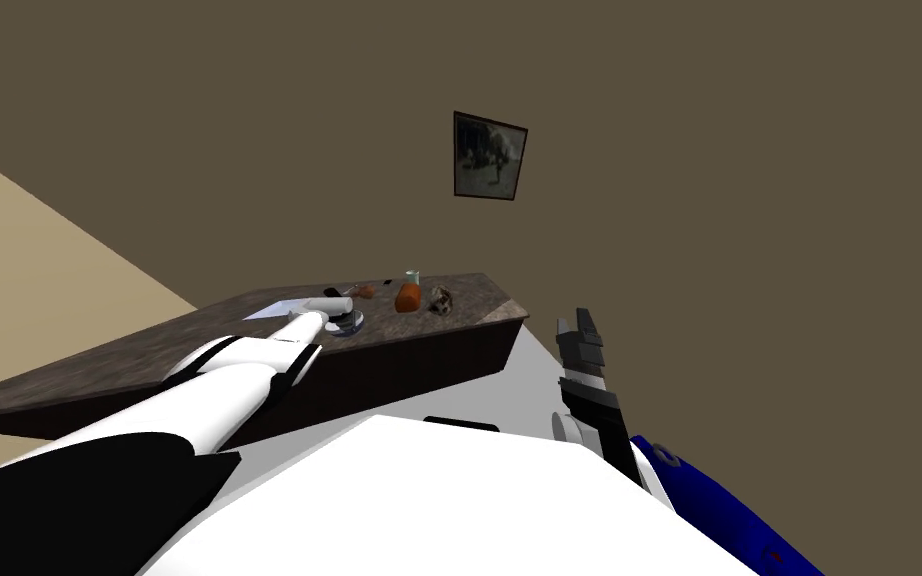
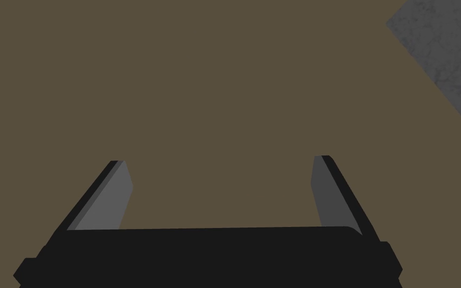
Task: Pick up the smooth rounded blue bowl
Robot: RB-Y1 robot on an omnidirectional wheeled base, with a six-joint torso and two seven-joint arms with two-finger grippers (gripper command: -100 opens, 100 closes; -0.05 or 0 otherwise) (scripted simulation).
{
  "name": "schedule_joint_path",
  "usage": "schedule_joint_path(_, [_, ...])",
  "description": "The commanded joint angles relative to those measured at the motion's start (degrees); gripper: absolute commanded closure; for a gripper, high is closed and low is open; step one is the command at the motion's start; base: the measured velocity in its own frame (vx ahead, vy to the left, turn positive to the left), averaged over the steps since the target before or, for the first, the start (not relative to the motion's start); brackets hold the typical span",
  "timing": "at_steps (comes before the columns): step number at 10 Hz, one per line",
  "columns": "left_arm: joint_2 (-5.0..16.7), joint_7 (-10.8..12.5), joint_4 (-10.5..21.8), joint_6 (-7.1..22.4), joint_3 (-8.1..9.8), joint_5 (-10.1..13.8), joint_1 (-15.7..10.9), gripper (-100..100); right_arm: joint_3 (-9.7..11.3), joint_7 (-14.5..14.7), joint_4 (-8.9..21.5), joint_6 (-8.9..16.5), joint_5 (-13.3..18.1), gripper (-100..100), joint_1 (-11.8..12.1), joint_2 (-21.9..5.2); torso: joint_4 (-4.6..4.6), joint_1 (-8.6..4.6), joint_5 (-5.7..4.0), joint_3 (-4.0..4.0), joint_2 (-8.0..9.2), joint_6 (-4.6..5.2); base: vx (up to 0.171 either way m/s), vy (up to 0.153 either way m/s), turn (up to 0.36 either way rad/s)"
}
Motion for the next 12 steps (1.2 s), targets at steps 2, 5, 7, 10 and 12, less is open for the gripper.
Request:
schedule_joint_path(2, [2.30, 0.90, -1.33, -0.03, -0.15, 2.43, 2.96, -100, 0.00, 0.00, 0.00, 0.00, 0.00, 0, 0.00, 0.00, 0.00, -0.03, -0.01, -0.01, -0.01, 0.01, 0.000, -0.011, -0.175])
schedule_joint_path(5, [4.01, 1.62, -3.87, 0.25, -0.16, 4.15, 6.42, -100, 0.00, 0.00, 0.00, 0.00, 0.00, 0, 0.00, 0.00, 0.00, 0.00, -0.01, -0.01, -0.02, 0.02, 0.001, -0.005, -0.091])
schedule_joint_path(7, [7.42, 3.05, -7.95, 0.81, -0.18, 7.58, 11.42, -100, 0.00, 0.00, 0.00, 0.00, 0.00, 0, 0.00, 0.00, 0.00, 0.01, 0.00, -0.01, -0.02, 0.00, 0.002, -0.012, -0.230])
schedule_joint_path(10, [6.62, 2.82, -7.64, 0.93, 0.03, 6.94, 10.98, 100, -0.01, 0.00, 0.00, 0.00, 0.00, 0, 0.01, 0.00, 0.05, 0.04, -0.07, 0.00, -0.05, 0.00, 0.000, -0.002, -0.008])
schedule_joint_path(12, [6.68, 3.16, -7.58, 0.90, 0.24, 7.08, 10.89, 100, -0.01, 0.00, 0.00, 0.00, 0.00, 0, 0.01, 0.00, -0.05, -0.05, -0.11, -0.06, -0.08, 0.10, 0.000, 0.000, 0.000])
